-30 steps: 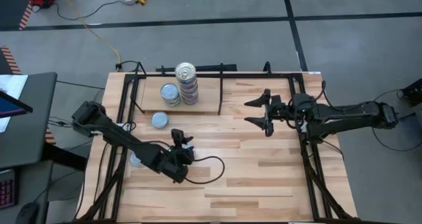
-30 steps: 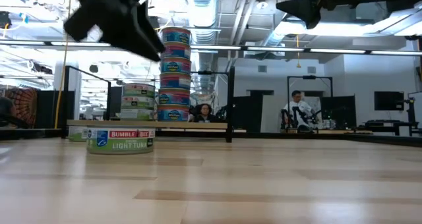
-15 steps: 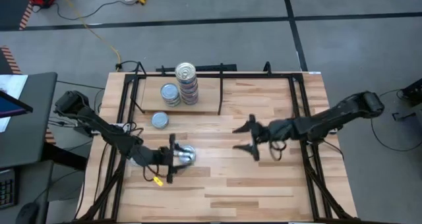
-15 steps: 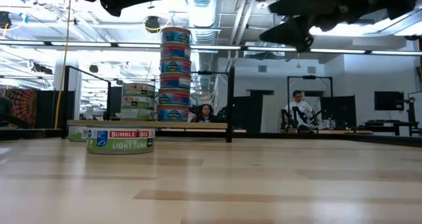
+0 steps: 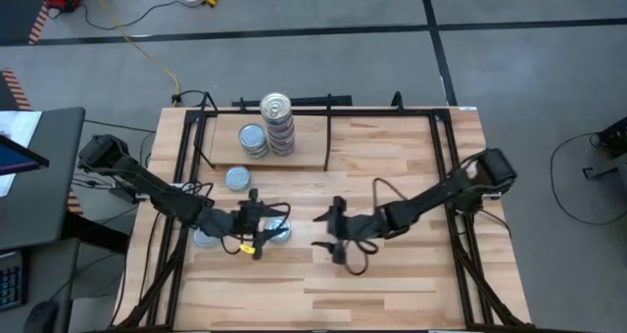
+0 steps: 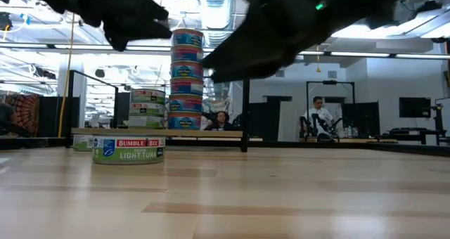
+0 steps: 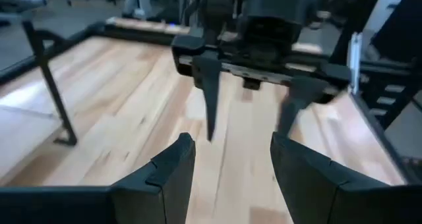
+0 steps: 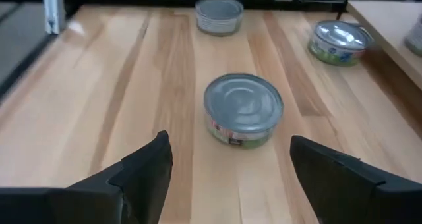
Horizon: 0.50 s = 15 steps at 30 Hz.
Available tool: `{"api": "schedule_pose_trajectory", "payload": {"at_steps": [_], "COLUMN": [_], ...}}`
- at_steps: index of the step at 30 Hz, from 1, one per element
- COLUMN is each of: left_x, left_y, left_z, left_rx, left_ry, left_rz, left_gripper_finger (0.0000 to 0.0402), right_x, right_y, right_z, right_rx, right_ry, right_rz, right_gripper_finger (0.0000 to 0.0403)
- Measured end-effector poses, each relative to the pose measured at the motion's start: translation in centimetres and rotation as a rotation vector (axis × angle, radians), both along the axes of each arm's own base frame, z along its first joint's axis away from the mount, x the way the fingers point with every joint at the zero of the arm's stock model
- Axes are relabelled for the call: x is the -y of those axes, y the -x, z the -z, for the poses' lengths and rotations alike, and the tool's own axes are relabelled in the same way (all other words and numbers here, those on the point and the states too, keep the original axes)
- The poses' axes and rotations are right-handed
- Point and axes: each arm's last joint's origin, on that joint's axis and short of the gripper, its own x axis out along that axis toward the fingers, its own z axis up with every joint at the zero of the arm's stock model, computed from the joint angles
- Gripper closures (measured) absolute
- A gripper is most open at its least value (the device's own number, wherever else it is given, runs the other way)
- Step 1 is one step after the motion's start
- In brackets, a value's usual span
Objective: Stack canned seafood by type on shelf
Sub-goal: Stack the green tuna can on top of the green tuna cans on the shelf
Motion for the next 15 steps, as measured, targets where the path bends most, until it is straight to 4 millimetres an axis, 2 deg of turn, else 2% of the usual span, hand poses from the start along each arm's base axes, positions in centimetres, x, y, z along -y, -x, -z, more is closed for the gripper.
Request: {"api": "schedule_pose_trajectory", "payload": {"at_steps": [4, 8, 15], "left_x": [-0.3, -0.6, -1.2], "left_y": [0.0, 0.2, 1.3], "left_z": [0.6, 1.1, 0.5], "left_rx": [-0.061, -0.117, -0.156], "left_ry": [-0.014, -0.087, -0.105], "left_rz": [0.008, -0.032, -0.069], "left_gripper_finger": [0.0210, 0.0210, 0.0210], "right_x": [0.0, 0.8, 2.2], "right_y": [-3.0, -5.6, -7.7], "right_z": [1.3, 2.2, 4.2], "right_rx": [-0.019, -0.023, -0.055], "right_ry": [0.064, 0.088, 0.079], "right_rz": [-0.003, 0.018, 0.031], "right_gripper_finger": [0.0072, 0.0072, 0.0072]}}
